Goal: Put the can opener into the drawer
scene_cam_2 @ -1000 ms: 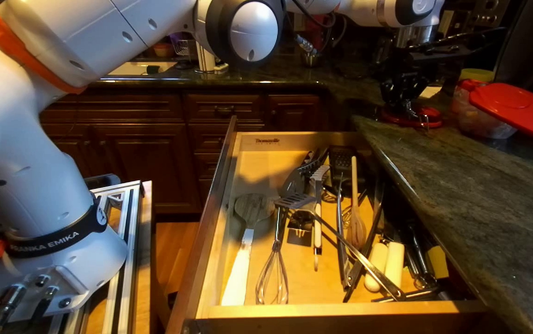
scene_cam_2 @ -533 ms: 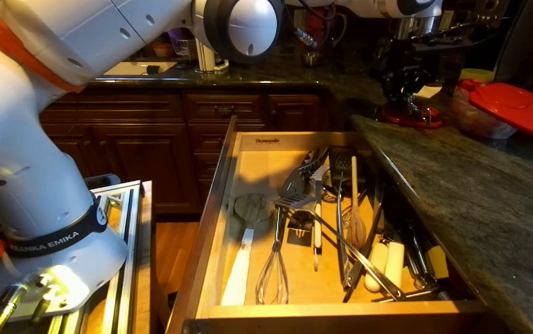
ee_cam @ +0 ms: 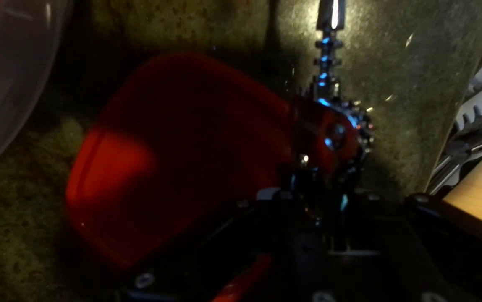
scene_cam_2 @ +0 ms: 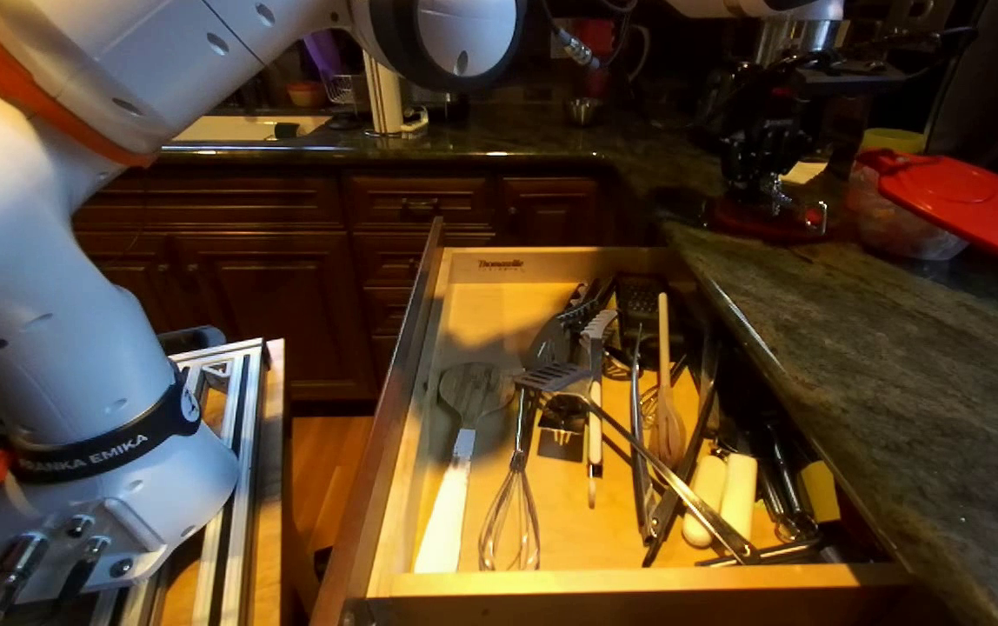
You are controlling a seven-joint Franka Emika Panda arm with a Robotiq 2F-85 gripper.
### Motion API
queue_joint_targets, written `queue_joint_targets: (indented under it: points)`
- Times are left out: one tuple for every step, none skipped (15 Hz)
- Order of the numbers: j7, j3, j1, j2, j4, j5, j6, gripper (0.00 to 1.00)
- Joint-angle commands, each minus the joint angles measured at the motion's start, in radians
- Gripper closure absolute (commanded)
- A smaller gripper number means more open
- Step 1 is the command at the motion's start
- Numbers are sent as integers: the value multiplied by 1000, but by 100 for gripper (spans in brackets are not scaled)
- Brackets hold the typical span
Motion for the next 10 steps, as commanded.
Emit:
queue_joint_targets:
  points:
    - [-62,21,-37,-116,-207,13,51,96]
    - [-72,26,-47,-141,-259,19,78,96]
    - [-82,35,-58,-158,-298,28,117,96]
    - [-92,43,-66,-178,-340,36,152,96]
    - [-99,46,-72,-197,-382,37,193,96]
    - [-106,50,-77,-215,-424,37,234,96]
    - [-115,55,-83,-235,-468,34,271,96]
    - [-132,63,-91,-254,-511,35,309,96]
    - [-141,71,-100,-275,-554,41,344,96]
    - [-145,59,-96,-297,-594,56,383,96]
